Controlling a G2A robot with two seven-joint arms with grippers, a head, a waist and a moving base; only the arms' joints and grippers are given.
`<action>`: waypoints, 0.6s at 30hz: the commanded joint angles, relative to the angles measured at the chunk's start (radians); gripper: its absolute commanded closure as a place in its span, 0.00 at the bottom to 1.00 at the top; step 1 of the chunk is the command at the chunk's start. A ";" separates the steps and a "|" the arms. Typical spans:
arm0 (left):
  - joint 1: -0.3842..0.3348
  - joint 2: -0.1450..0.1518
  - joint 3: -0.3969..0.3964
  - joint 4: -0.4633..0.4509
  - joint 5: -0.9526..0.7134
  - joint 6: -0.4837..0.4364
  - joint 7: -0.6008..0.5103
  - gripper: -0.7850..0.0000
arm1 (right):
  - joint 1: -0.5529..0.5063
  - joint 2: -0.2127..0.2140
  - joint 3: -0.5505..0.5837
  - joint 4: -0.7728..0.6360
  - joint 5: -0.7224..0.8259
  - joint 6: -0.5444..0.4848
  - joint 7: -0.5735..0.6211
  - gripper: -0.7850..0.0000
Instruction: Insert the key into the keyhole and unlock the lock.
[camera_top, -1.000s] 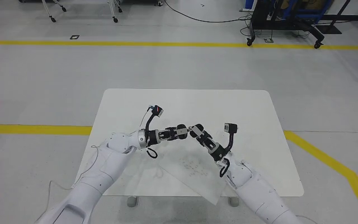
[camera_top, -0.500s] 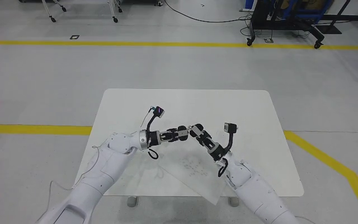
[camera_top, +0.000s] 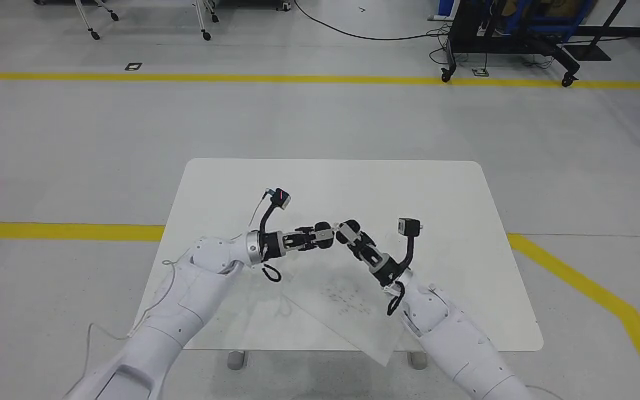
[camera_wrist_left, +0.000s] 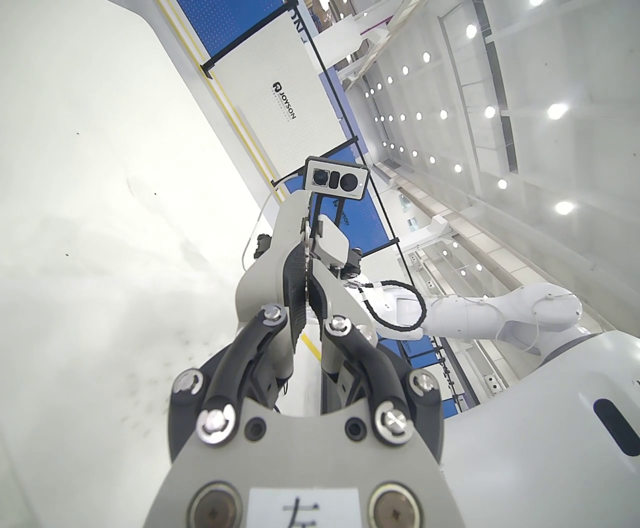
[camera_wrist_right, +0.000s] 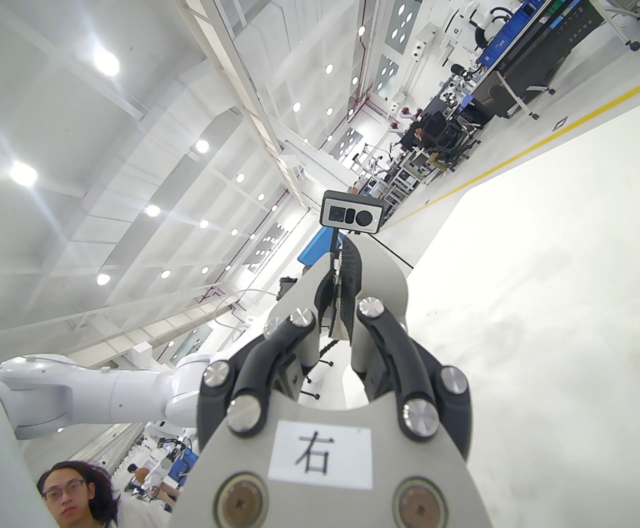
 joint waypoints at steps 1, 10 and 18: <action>0.004 0.004 -0.018 0.005 -0.019 -0.017 0.002 1.00 | 0.001 -0.001 0.012 -0.004 -0.006 -0.008 -0.027 0.00; 0.012 0.013 -0.049 0.002 -0.050 -0.041 -0.024 1.00 | 0.001 -0.001 0.012 -0.004 -0.006 -0.008 -0.027 0.00; 0.029 0.023 -0.051 -0.076 -0.010 -0.007 -0.075 1.00 | -0.002 0.019 0.087 -0.039 -0.413 -0.031 -0.093 0.00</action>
